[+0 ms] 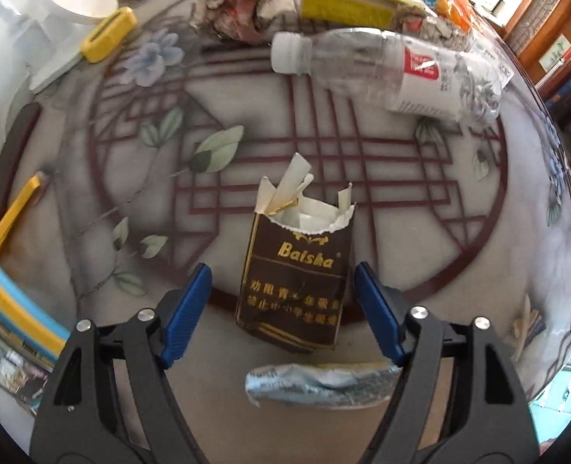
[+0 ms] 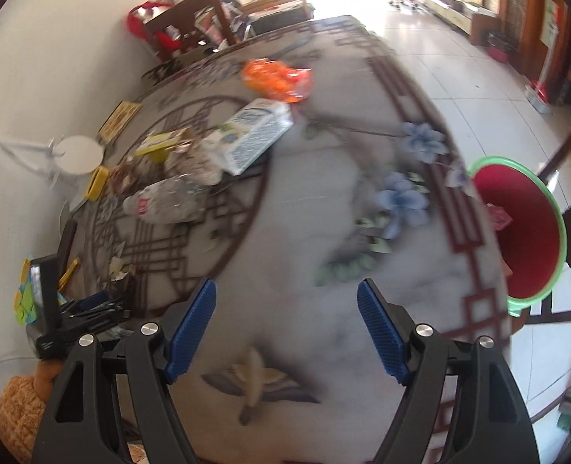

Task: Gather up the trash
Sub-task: 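Grasp the brown Baisha cigarette pack with left tool while right tool grasps the water bottle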

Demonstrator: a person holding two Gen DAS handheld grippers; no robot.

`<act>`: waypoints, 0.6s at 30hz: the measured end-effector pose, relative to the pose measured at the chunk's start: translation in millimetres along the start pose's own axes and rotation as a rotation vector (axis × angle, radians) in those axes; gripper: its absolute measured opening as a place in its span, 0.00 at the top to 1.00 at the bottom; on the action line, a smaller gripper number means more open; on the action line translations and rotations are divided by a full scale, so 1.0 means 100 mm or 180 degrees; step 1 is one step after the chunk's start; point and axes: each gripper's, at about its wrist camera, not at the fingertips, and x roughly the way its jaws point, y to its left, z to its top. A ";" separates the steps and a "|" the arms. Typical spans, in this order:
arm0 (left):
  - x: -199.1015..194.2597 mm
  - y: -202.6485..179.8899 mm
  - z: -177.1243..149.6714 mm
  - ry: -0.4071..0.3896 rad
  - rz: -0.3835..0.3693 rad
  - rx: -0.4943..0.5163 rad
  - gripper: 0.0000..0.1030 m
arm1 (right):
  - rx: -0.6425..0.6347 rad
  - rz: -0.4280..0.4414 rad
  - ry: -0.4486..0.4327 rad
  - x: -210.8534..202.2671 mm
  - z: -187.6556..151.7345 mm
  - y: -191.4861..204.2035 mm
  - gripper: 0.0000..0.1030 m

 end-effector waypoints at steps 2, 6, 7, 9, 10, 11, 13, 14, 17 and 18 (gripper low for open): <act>-0.02 0.02 0.02 -0.0096 -0.0026 0.0065 0.50 | -0.0151 0.0012 0.0022 0.06 0.06 0.22 0.28; -0.08 0.17 0.07 -0.0162 -0.0286 0.0003 0.58 | -0.0506 0.0042 0.0100 0.22 0.25 0.67 0.28; -0.11 0.21 0.07 -0.0201 -0.0323 -0.0031 0.58 | -0.0609 0.0044 0.0120 0.26 0.30 0.78 0.28; -0.19 0.30 0.09 -0.0269 -0.0417 -0.0105 0.58 | -0.0906 0.0051 0.0186 0.38 0.45 1.06 0.28; -0.21 0.33 0.09 -0.0285 -0.0451 -0.0125 0.58 | -0.1063 0.0044 0.0242 0.45 0.51 1.19 0.28; -0.25 0.36 0.09 -0.0300 -0.0499 -0.0149 0.58 | -0.1305 0.0004 0.0339 0.57 0.59 1.37 0.28; -0.30 0.42 0.12 -0.0288 -0.0626 -0.0245 0.57 | -0.1698 -0.0118 0.0487 0.78 0.67 1.62 0.28; -0.33 0.48 0.13 -0.0296 -0.0709 -0.0330 0.57 | -0.1843 -0.0176 0.0542 0.87 0.70 1.70 0.28; -0.40 0.47 0.19 -0.0351 -0.0808 -0.0433 0.57 | -0.2246 -0.0286 0.0797 1.22 0.76 1.96 0.28; -0.42 0.48 0.19 -0.0362 -0.0825 -0.0446 0.57 | -0.2363 -0.0341 0.0906 1.37 0.77 2.03 0.28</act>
